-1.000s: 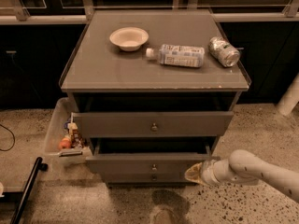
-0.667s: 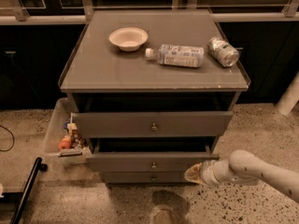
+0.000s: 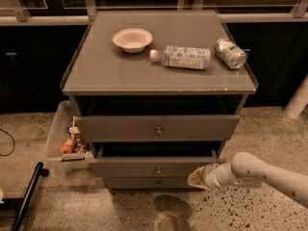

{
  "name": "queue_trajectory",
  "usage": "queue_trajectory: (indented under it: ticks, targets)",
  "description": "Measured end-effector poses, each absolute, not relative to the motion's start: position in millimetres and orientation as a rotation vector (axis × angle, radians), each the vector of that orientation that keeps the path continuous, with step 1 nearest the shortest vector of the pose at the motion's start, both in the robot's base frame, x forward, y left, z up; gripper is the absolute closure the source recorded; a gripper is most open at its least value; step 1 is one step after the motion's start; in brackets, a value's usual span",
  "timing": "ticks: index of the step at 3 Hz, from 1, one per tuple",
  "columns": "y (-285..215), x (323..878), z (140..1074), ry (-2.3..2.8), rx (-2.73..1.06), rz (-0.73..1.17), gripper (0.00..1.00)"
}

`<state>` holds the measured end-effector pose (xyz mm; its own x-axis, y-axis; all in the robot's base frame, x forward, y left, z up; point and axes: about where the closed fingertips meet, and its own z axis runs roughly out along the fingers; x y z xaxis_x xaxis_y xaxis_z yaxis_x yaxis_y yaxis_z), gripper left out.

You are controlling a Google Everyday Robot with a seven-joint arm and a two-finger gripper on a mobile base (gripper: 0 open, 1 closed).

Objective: Close middle drawer

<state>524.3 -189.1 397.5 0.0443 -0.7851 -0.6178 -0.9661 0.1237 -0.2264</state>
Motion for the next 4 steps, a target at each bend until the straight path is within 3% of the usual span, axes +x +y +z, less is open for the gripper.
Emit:
queue_trajectory:
  ticks: [1, 2, 4]
  targets:
    - [-178.9, 536.7, 406.5, 1.751, -1.732, 0.339, 0.11]
    - [-178.6, 536.6, 406.4, 1.751, -1.733, 0.340, 0.00]
    - [-189.4, 508.6, 415.5, 1.749, -1.753, 0.357, 0.00]
